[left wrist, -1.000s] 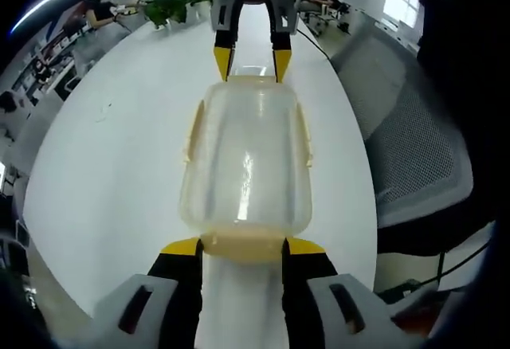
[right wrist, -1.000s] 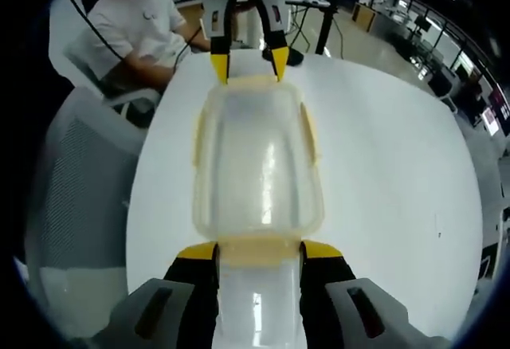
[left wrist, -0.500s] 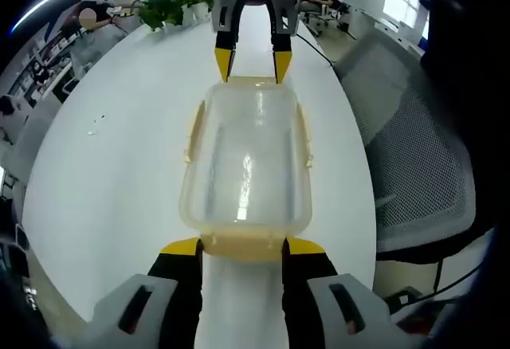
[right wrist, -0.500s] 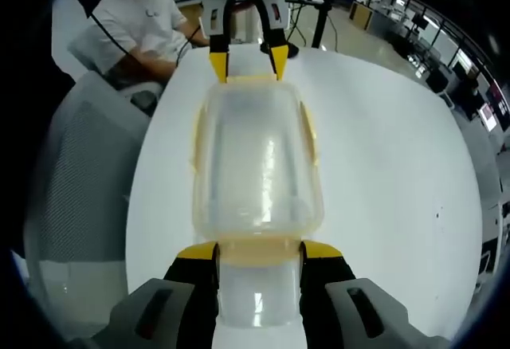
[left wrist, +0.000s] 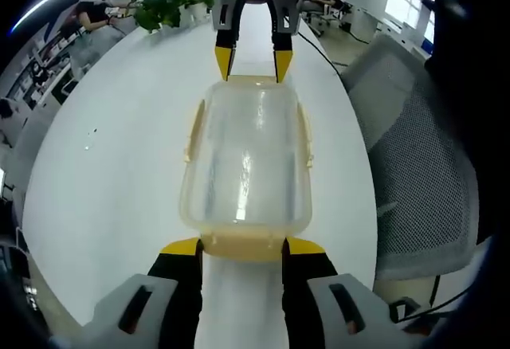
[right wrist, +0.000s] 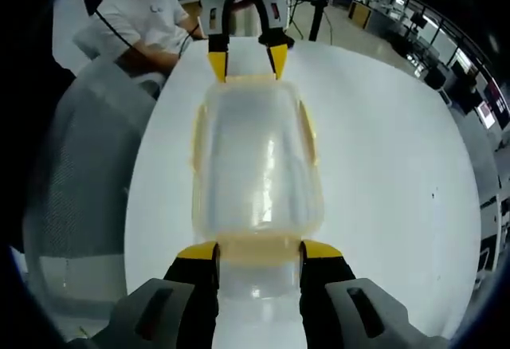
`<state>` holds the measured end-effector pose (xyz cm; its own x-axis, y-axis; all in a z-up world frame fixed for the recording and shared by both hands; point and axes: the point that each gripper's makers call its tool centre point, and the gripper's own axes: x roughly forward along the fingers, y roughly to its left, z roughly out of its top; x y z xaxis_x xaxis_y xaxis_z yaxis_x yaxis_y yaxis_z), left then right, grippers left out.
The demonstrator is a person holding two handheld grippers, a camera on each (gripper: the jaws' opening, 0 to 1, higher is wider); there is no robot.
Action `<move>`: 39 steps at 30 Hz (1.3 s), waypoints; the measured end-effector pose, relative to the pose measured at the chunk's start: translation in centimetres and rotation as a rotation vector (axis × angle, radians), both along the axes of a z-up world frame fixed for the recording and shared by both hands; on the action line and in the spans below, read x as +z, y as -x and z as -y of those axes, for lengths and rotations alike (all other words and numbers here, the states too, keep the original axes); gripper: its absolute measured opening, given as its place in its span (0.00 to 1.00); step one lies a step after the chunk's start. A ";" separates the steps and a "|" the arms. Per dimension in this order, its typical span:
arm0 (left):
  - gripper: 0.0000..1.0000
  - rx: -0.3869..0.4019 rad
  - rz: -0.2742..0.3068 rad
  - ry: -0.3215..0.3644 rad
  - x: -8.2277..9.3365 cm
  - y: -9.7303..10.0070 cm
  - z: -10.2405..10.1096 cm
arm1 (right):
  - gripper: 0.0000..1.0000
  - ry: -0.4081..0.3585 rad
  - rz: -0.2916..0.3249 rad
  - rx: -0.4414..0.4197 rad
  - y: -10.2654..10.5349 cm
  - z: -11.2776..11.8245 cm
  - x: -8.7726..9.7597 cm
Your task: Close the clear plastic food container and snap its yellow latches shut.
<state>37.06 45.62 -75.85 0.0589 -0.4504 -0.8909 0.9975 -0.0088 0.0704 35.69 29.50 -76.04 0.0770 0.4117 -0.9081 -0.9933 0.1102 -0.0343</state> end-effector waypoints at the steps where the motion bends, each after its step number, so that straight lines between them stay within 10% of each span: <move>1: 0.37 0.000 0.001 -0.002 0.0 0.0 0.2 | 0.38 -0.002 0.001 -0.001 0.0 0.2 0.0; 39: 0.37 0.009 -0.006 0.025 -0.3 0.6 7.1 | 0.38 0.040 0.007 -0.005 0.3 7.2 -0.2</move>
